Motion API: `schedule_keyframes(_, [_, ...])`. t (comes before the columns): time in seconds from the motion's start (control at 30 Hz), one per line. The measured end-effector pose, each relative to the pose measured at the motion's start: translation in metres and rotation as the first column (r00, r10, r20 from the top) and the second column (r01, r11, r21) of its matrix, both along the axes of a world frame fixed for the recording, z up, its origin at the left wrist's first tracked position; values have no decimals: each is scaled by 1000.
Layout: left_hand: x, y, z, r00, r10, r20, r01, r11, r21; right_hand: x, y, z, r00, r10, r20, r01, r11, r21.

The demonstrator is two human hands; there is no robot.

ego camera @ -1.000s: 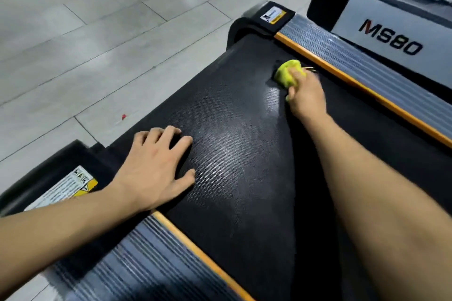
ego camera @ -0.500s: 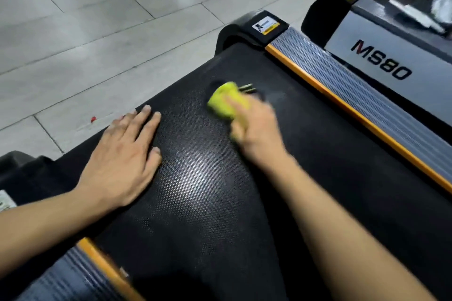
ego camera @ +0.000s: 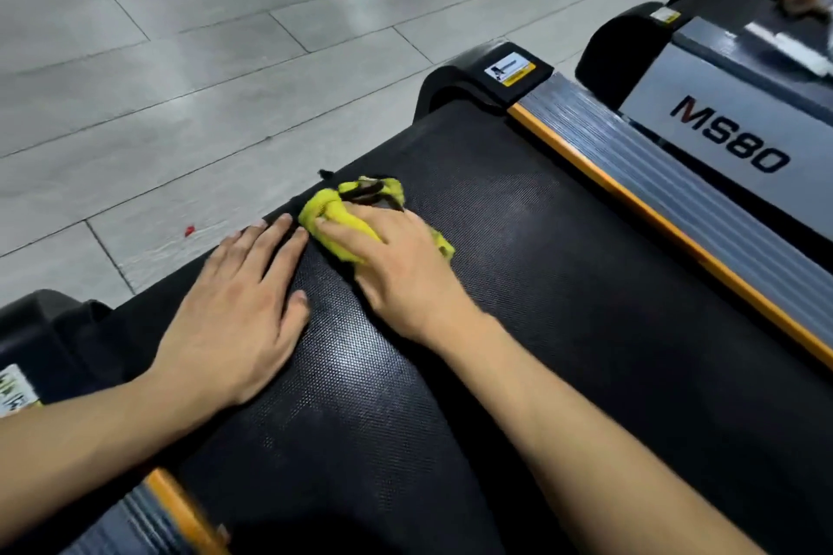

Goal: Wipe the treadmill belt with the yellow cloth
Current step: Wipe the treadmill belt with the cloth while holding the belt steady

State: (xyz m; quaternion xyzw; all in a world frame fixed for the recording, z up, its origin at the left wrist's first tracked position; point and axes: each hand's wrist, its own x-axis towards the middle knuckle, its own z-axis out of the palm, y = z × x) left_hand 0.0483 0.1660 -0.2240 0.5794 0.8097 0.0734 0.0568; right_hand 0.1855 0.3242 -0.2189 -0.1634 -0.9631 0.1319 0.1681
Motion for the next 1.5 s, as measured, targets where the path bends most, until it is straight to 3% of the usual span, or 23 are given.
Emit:
schedule_keyframes(0.1, [0,-1,0,1000,0,2,0,1000,-6,-2,54,-6,997,53,-63,-48,995,85])
schedule_keyframes(0.17, [1,-2,2,1000,9,6,-9,1000,-9,-4,114,-4,988,-138,-68,145,981,129])
schedule_keyframes(0.27, [5,-1,4,1000,21,1,-21,1000,-11,-7,178,5,851,-518,90,509,855,102])
schedule_keyframes(0.37, [4,-2,3,999,28,-25,-28,999,-27,-22,170,8,753,-649,112,646,761,65])
schedule_keyframes(0.43, [4,-1,2,999,23,-31,-24,999,-37,-31,137,10,818,-574,37,571,818,65])
schedule_keyframes(0.53, [4,0,0,999,19,-26,-20,999,-36,-55,70,8,986,-161,37,161,987,6])
schedule_keyframes(0.63, [4,0,1,1000,17,-17,-18,1000,-18,-81,24,7,974,179,135,-168,982,-88])
schedule_keyframes(0.7, [3,0,3,1000,11,-3,-11,1000,-7,-86,52,8,976,138,170,-127,989,-72])
schedule_keyframes(0.77, [3,-2,4,1000,19,12,-19,1000,3,-78,109,12,972,-99,214,105,994,-17])
schedule_keyframes(0.83, [3,-2,3,1000,24,15,-24,1000,2,-53,171,16,899,-372,230,369,928,59])
schedule_keyframes(0.9, [4,-2,2,1000,26,7,-26,1000,-7,-30,204,15,863,-458,212,459,887,47])
schedule_keyframes(1.17, [3,3,2,999,-9,39,9,1000,-21,-26,141,9,858,-506,93,505,862,27])
schedule_keyframes(1.23, [-3,1,6,996,-33,87,37,998,-43,-27,87,9,899,-423,111,421,906,41])
schedule_keyframes(1.33, [-17,-3,20,984,-92,152,113,984,-138,-32,1,17,968,-158,193,148,987,65])
schedule_keyframes(1.4, [-28,-12,34,984,-105,146,136,966,-218,-29,-3,27,963,-79,256,47,990,131])
schedule_keyframes(1.5, [-51,-43,51,995,-6,104,39,946,-321,-29,46,34,917,-288,275,222,943,247])
